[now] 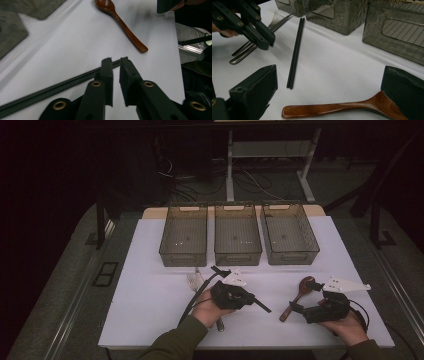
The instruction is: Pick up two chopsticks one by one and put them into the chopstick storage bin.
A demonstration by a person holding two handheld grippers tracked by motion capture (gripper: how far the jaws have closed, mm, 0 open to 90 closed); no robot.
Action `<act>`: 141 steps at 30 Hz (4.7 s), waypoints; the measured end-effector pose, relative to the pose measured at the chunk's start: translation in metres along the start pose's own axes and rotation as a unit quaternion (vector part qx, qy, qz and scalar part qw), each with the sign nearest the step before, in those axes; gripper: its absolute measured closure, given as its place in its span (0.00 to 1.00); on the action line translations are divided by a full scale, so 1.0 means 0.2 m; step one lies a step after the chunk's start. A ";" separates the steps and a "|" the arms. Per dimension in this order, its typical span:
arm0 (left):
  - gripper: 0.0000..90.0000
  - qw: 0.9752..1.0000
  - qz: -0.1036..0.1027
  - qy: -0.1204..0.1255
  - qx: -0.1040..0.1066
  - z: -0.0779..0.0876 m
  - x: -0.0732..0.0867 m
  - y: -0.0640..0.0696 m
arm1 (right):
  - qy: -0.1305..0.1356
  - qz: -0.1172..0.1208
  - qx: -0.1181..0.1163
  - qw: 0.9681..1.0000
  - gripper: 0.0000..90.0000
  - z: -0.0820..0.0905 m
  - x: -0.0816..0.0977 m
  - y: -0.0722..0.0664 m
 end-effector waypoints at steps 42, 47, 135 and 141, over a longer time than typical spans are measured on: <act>0.00 0.985 0.089 0.079 -0.127 0.54 0.44 -0.22 | -0.030 0.002 -0.031 0.999 0.16 -0.04 -0.08 -0.02; 0.00 0.985 0.091 0.081 -0.125 0.53 0.44 -0.22 | -0.043 0.004 -0.038 0.998 0.21 -0.11 -0.11 -0.04; 0.03 0.985 0.087 0.086 -0.121 0.54 0.44 -0.22 | -0.129 0.043 -0.044 0.990 0.95 -0.52 -0.18 -0.10; 0.03 0.985 0.087 0.086 -0.120 0.54 0.44 -0.22 | -0.115 0.038 -0.051 0.991 0.95 -0.48 -0.21 -0.11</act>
Point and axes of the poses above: each handheld gripper's, and its own axes: z roughly backward along the jaws, x roughly out of its underside, y roughly to its right, the point moved 4 cm from there along -z, roughly forward along the jaws, and after that the axes turned 8 degrees about -x, right-handed, at the moved point
